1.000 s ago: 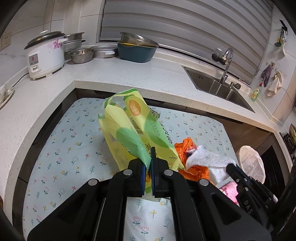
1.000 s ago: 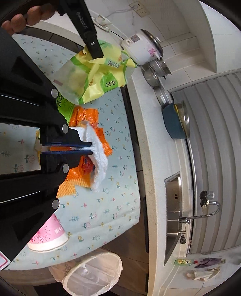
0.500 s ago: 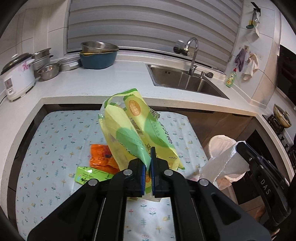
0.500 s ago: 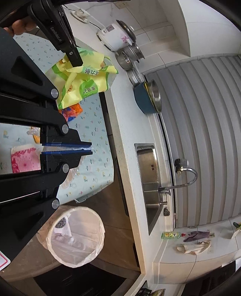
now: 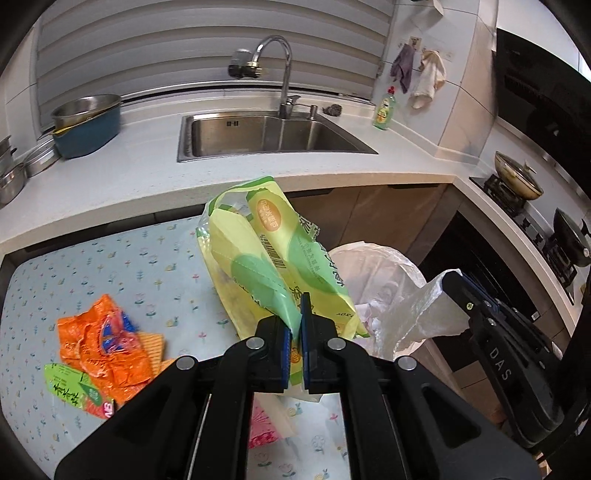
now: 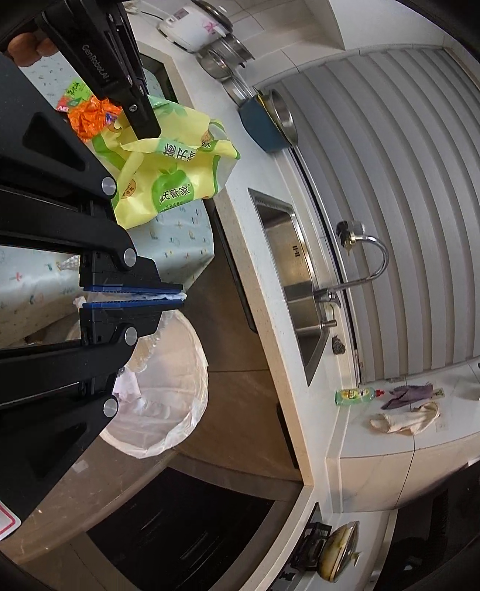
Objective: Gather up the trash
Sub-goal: 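Carry the snack bag and paper towel over the wastebasket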
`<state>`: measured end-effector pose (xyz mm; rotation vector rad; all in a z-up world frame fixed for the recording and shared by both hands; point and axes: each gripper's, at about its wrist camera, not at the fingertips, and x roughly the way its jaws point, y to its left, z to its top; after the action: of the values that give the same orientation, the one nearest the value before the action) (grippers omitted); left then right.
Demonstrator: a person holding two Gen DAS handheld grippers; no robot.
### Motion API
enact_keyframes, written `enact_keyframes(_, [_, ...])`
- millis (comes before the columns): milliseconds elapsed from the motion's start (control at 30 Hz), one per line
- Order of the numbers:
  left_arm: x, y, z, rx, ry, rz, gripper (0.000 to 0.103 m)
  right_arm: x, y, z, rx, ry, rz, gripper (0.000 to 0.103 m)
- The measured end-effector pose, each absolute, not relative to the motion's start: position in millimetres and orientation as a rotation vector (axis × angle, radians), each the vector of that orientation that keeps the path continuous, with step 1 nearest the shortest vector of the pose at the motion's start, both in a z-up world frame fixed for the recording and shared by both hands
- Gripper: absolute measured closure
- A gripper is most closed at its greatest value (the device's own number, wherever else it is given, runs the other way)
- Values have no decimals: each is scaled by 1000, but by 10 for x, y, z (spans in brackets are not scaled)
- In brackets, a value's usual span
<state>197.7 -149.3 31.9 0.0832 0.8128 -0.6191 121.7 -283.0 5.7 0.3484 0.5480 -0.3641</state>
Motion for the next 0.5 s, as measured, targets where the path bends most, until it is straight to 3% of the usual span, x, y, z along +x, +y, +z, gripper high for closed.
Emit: enact_keyframes(500, [2223, -2704, -98, 151, 872, -757, 99, 1412, -3751, -341, 394, 603, -462, 100])
